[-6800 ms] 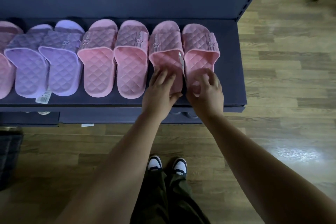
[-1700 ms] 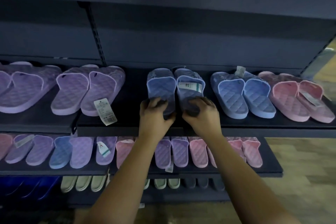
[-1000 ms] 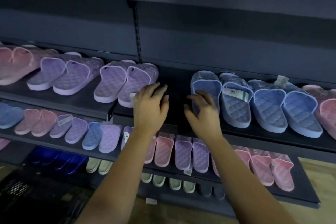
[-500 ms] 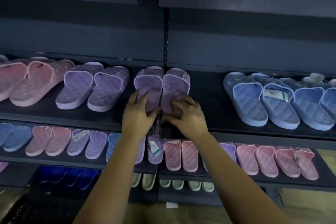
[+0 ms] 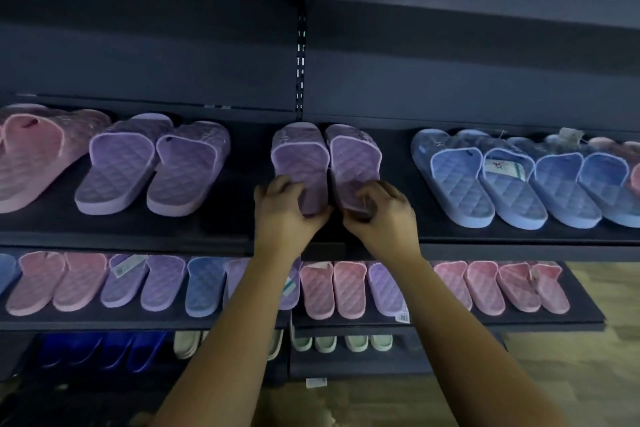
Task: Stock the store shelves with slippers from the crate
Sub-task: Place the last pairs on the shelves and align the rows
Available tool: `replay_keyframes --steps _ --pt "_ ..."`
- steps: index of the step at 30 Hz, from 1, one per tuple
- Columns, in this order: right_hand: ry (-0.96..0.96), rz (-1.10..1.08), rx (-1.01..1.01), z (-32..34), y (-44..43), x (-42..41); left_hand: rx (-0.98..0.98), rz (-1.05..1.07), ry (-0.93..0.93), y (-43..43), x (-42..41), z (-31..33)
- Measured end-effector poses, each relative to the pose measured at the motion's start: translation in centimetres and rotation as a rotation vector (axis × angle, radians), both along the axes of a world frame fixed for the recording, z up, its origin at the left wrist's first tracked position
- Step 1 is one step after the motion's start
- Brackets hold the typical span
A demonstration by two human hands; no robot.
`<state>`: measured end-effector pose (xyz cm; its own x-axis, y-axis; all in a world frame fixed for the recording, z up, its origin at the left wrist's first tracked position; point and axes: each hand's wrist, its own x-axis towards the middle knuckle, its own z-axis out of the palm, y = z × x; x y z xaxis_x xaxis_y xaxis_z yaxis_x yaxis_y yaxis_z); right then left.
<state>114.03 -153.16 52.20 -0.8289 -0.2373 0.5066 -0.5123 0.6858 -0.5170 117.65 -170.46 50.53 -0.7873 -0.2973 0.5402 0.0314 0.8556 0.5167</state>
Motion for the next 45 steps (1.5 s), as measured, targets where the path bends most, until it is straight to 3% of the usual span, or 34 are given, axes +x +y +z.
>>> replay_keyframes --steps 10,13,18,24,29,37,41,45 --pt "-0.04 -0.097 0.028 0.1 6.2 -0.5 -0.063 -0.114 -0.009 6.5 -1.4 0.3" --pt "0.025 -0.096 0.02 0.5 5.9 -0.5 -0.095 -0.14 -0.03 6.4 -0.6 0.7" --pt "0.124 0.046 -0.072 2.4 1.7 0.4 -0.191 0.002 -0.026 2.1 1.6 2.2" --pt "-0.022 0.262 -0.069 2.3 -7.1 2.2 -0.189 0.229 0.046 -7.8 5.0 3.7" --pt "-0.123 0.355 0.04 1.7 -15.1 4.4 -0.158 0.332 -0.028 -16.1 8.1 3.2" --pt "-0.145 0.275 0.143 0.5 -24.5 6.0 -0.05 0.237 -0.061 -23.5 9.0 1.1" --pt "-0.066 0.232 0.072 0.4 -24.9 5.9 -0.016 0.207 -0.119 -24.4 8.4 1.3" --pt "-0.118 0.152 0.045 1.0 -22.3 5.9 -0.038 0.126 -0.157 -21.4 7.4 1.5"
